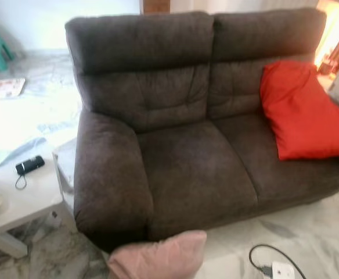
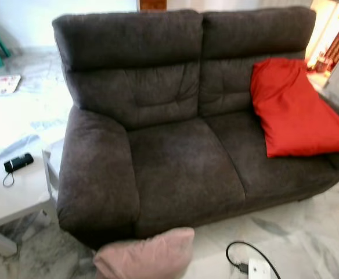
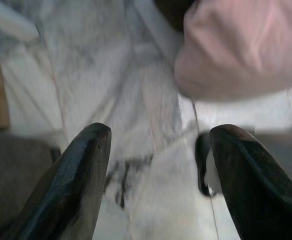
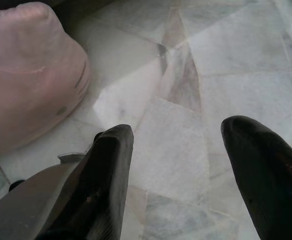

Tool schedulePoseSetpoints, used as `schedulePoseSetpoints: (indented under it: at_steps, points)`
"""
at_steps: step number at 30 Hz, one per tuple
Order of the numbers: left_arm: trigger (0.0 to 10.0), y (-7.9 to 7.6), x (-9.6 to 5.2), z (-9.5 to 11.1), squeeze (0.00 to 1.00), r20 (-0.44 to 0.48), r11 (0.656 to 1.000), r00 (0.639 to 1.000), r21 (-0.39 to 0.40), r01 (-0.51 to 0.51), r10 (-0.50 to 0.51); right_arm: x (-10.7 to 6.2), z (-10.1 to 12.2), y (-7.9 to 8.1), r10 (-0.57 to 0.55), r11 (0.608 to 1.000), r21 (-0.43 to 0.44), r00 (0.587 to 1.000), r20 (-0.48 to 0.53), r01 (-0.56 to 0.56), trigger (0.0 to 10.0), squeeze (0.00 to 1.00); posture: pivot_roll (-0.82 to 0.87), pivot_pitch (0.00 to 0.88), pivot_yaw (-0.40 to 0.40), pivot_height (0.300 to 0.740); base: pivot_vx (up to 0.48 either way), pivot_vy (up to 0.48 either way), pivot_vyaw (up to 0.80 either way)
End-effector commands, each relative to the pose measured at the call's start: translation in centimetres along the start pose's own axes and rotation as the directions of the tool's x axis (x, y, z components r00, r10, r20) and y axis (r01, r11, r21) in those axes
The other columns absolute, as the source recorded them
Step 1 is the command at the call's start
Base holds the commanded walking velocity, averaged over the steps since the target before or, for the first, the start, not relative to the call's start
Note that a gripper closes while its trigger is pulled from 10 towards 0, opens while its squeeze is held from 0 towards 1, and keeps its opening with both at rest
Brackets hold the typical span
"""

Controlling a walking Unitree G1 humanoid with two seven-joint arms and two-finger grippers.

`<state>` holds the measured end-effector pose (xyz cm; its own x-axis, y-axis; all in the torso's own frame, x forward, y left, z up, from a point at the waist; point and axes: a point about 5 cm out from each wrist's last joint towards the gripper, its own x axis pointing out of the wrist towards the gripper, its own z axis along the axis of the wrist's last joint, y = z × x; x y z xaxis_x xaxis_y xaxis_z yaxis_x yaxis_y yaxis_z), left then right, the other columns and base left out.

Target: Move the pillow to the sofa from floor

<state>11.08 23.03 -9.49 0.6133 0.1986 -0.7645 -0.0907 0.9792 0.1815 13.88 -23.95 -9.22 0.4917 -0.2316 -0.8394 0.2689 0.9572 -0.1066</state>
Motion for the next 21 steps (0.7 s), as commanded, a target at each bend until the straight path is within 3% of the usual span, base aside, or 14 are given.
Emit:
schedulePoseSetpoints:
  at_steps: [1, 6, 7, 8, 9, 12, 13, 14, 15, 16, 21]
  points:
    - [10.0, 0.1, 0.2, 1.0, 0.00, 0.052, 1.000, 0.998, -0.013, -0.022, 0.022, 0.2, 1.3, 0.1, 0.021, 1.000, -0.012, 0.998, 0.057, -0.020, 10.0, 0.00, 0.05, 0.019, 0.000, 0.740, 0.000, 0.000, 0.00]
    - [10.0, 0.6, 0.7, 3.7, 0.00, 0.189, 0.995, 0.980, -0.089, -0.046, 0.062, 0.3, 3.9, 1.0, 0.076, 0.997, -0.008, 0.983, 0.169, -0.076, 10.0, 0.00, 0.05, 0.017, -0.001, 0.740, 0.000, 0.000, 0.00]
    - [10.0, 0.7, 0.8, 6.1, 0.00, 0.315, 0.993, 0.946, -0.106, -0.048, 0.079, 0.3, 6.0, 1.8, 0.120, 0.993, -0.023, 0.959, 0.257, -0.118, 10.0, 0.00, 0.06, 0.016, -0.003, 0.740, 0.000, 0.000, 0.00]
    - [10.0, 0.7, 0.8, 6.1, 0.00, 0.315, 0.993, 0.946, -0.106, -0.048, 0.079, 0.3, 6.0, 1.8, 0.120, 0.993, -0.023, 0.959, 0.257, -0.118, 10.0, 0.00, 0.06, 0.016, -0.003, 0.740, 0.000, 0.000, 0.00]
    - [10.0, 0.8, 0.6, 8.6, 0.00, 0.441, 0.993, 0.893, -0.109, -0.049, 0.093, 0.1, 8.1, 2.5, 0.154, 0.988, -0.040, 0.925, 0.348, -0.150, 10.0, 0.00, 0.05, 0.016, -0.003, 0.740, 0.000, 0.000, 0.00]
    - [10.0, 0.6, -0.3, 11.7, 0.00, 0.580, 0.993, 0.808, -0.110, -0.045, 0.101, -0.3, 10.5, 3.1, 0.183, 0.983, -0.054, 0.871, 0.456, -0.178, 10.0, 0.00, 0.06, 0.016, -0.004, 0.740, 0.000, 0.000, 0.00]
    - [10.0, 0.3, -1.2, 13.7, 0.00, 0.664, 0.993, 0.740, -0.111, -0.037, 0.101, -0.9, 12.6, 3.7, 0.209, 0.977, -0.080, 0.814, 0.542, -0.198, 10.0, 0.00, 0.06, 0.019, -0.006, 0.740, 0.000, 0.000, 0.00]
    - [10.0, 0.3, -1.2, 13.7, 0.00, 0.664, 0.993, 0.740, -0.111, -0.037, 0.101, -0.9, 12.6, 3.7, 0.209, 0.977, -0.080, 0.814, 0.542, -0.198, 10.0, 0.00, 0.06, 0.019, -0.006, 0.740, 0.000, 0.000, 0.00]
    - [10.0, 0.1, -1.9, 14.9, 0.00, 0.711, 0.994, 0.696, -0.108, -0.032, 0.100, -1.4, 14.0, 4.0, 0.223, 0.973, -0.092, 0.766, 0.603, -0.211, 10.0, 0.00, 0.05, 0.022, -0.007, 0.740, 0.000, 0.000, 0.00]
    - [10.0, 0.0, -2.2, 15.4, 0.00, 0.726, 0.994, 0.681, -0.106, -0.031, 0.099, -1.6, 14.5, 4.1, 0.227, 0.972, -0.093, 0.748, 0.624, -0.217, 10.0, 0.00, 0.05, 0.022, -0.007, 0.740, 0.000, 0.000, 0.00]
    - [10.0, -0.5, -4.8, 18.2, 0.00, 0.826, 0.997, 0.558, -0.071, -0.039, 0.081, -4.2, 18.2, 5.2, 0.269, 0.960, -0.168, 0.567, 0.779, -0.224, 10.0, 0.00, 0.06, 0.031, -0.013, 0.740, 0.000, 0.000, 0.00]
